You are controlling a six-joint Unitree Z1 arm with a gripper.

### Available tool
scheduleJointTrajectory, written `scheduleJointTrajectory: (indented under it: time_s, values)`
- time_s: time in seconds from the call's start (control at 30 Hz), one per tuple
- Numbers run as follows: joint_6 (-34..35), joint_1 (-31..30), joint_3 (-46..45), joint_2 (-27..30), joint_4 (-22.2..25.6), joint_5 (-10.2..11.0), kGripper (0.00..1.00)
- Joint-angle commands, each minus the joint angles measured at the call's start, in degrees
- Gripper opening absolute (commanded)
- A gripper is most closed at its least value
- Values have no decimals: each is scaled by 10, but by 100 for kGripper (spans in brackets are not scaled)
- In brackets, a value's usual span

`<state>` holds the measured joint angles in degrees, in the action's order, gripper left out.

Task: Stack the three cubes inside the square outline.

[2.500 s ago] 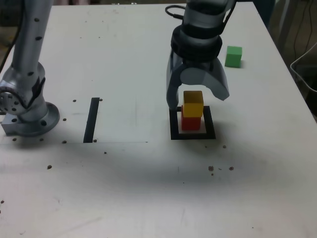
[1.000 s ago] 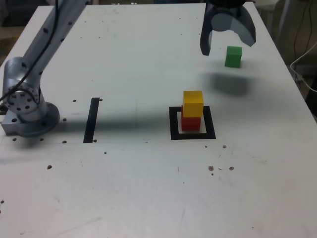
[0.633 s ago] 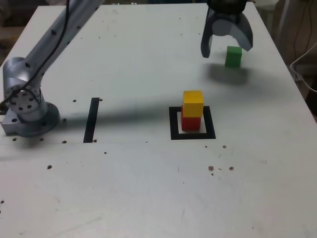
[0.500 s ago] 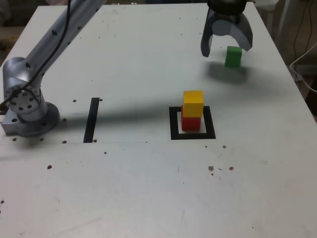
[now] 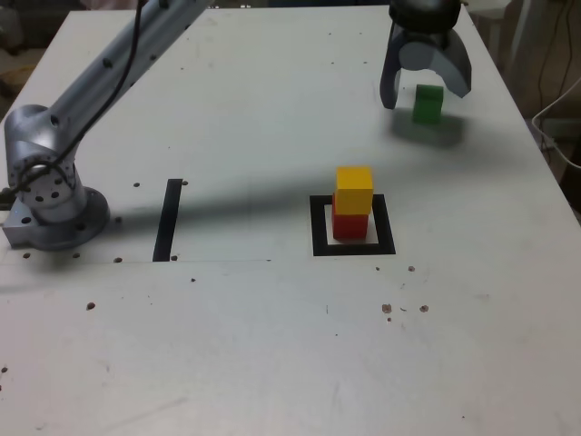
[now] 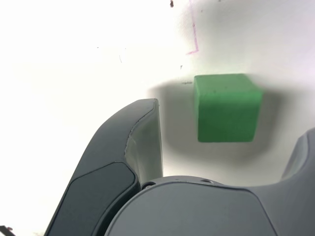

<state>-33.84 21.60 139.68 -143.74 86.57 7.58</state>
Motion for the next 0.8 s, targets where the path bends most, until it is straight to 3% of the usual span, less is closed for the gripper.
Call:
scheduleJointTrajectory:
  time_s: [0.0, 0.37, 0.77]
  values:
    - [-1, -2, 12, -11, 0, 0, 90]
    - [7, -5, 60, -44, 3, -4, 82]
    - [16, -12, 73, -46, 7, 3, 62]
